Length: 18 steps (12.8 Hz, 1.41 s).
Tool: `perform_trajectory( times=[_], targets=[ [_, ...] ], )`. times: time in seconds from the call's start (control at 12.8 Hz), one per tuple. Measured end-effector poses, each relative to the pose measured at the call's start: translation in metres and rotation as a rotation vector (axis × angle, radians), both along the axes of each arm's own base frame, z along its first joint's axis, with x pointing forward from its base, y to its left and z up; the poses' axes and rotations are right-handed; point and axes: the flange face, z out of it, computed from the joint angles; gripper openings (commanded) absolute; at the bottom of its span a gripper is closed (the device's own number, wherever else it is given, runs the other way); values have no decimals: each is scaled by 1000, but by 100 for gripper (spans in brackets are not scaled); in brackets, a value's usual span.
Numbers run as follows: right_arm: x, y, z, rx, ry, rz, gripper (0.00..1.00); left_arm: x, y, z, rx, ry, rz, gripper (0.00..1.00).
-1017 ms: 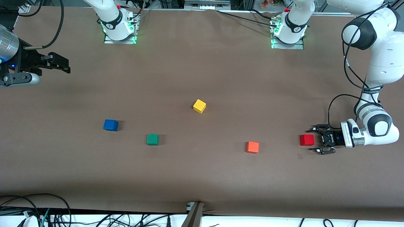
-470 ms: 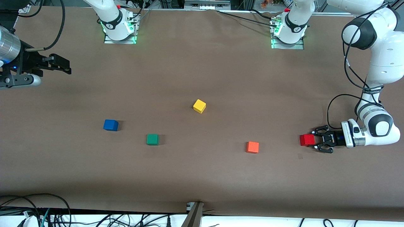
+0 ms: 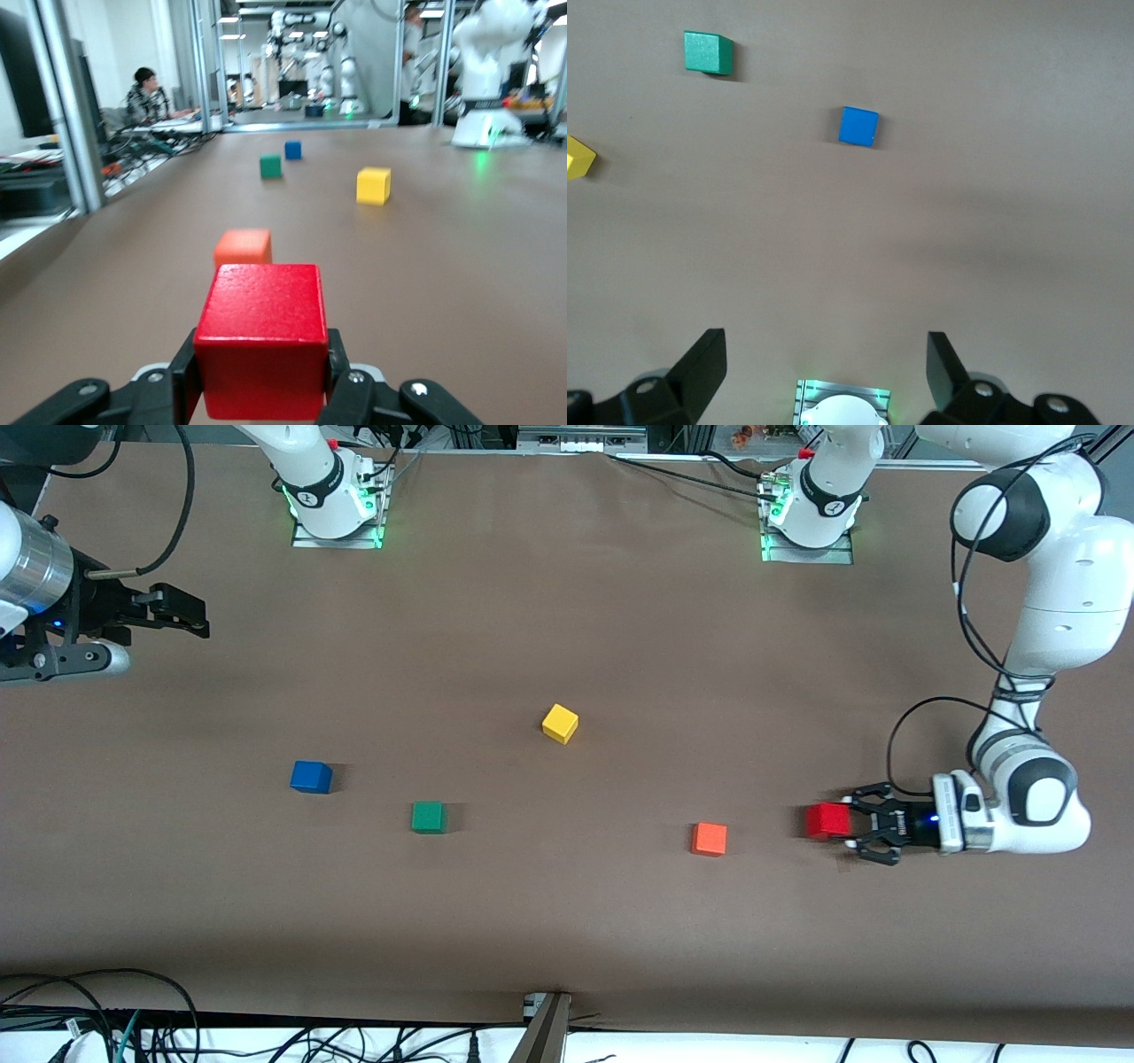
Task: Pass red block to right arm, stack on blue
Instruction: 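Carry the red cube toward the right gripper while the right gripper approaches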
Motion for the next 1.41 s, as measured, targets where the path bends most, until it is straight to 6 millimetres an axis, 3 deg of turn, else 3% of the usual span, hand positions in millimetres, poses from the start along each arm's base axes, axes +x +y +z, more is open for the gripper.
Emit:
perform_trajectory(
  times=[0.23,0.39,0.55,0.94,1.17,1.41],
  targets=[
    [4,8,-11,16,20,9,100,15,-104,46,-9,179,-101,0],
    [9,22,-24,127,54,6,100,17,-186,77,-54,199,-168,0],
    [16,35,-38,276,95,-13,100,15,-254,94,-149,203,-175,0],
    [55,72,-84,739,161,-128,100,5,-376,109,-289,248,-59,0],
    [81,93,-119,900,157,-219,100,-17,-449,121,-365,301,-25,0],
    [94,119,-137,970,130,-277,100,-37,-500,158,-441,323,-28,0]
  ],
)
